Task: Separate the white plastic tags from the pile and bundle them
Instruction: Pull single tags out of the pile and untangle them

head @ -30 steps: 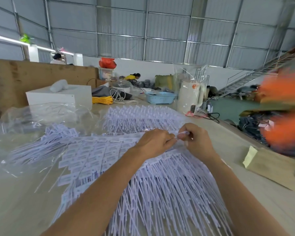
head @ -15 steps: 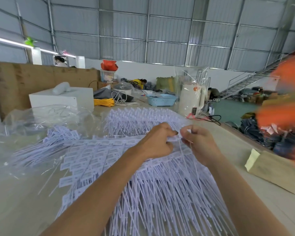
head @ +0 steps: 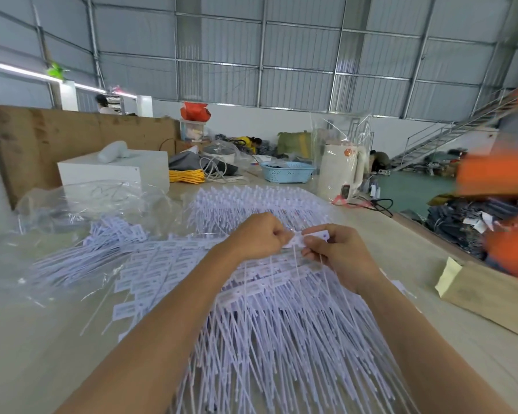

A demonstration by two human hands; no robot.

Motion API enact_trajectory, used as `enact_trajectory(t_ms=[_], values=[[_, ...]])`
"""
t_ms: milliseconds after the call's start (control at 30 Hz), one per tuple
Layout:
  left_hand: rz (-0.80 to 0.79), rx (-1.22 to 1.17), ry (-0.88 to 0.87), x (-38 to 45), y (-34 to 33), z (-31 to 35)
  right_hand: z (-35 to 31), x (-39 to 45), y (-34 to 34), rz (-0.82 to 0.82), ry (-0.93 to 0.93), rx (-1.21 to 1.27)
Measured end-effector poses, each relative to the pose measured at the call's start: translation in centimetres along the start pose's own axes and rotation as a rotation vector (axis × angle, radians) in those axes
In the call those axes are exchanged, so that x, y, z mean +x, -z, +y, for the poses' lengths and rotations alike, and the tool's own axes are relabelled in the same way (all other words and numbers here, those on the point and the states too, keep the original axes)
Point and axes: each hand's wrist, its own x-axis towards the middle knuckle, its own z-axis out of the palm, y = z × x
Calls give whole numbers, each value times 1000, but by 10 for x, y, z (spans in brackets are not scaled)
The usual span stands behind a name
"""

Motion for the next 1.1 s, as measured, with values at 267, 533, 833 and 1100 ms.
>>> enact_trajectory(t_ms=[267,533,833,1100], values=[[-33,-109,102,-2,-10,7,-1,-4,-3,-13,34,-166],[-24,-274,193,-2,-9,16,8,0,-8,127,337,-562],[-21,-388,198,-2,5,14,1,14,36,443,120,-179],[-144,-267,123,-5,12,15,-27,8,54,377,114,523]])
